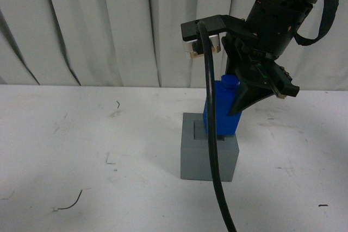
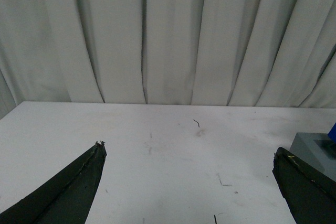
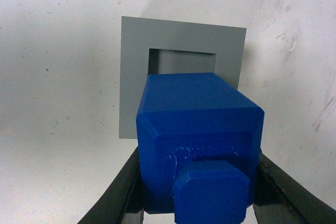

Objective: Insert blue part into gray base

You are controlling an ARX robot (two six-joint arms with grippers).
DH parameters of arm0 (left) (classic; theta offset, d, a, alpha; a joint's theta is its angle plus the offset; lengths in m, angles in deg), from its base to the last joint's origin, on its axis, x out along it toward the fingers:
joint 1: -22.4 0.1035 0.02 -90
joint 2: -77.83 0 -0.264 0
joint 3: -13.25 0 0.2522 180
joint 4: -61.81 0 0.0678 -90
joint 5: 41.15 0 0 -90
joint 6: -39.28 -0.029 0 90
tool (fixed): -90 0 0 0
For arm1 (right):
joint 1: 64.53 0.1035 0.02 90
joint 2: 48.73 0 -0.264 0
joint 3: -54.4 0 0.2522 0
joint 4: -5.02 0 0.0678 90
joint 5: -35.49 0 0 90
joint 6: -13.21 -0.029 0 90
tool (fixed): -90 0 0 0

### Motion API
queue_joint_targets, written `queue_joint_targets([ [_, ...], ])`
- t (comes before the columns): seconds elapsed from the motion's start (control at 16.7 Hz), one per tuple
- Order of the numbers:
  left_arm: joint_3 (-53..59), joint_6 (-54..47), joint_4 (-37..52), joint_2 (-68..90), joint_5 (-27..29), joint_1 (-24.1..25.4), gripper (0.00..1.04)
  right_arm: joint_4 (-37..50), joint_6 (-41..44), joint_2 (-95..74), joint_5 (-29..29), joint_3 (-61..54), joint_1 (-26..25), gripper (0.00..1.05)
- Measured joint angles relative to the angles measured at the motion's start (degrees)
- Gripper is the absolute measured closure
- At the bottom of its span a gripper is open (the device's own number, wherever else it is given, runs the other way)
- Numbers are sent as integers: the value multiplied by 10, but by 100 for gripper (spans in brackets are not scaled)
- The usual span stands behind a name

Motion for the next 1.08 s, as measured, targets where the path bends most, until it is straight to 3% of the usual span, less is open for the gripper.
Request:
queue_joint_targets([
  [1.08, 0, 0, 0, 0, 0, 0, 7, 15, -17, -27, 26, 15, 18, 58],
])
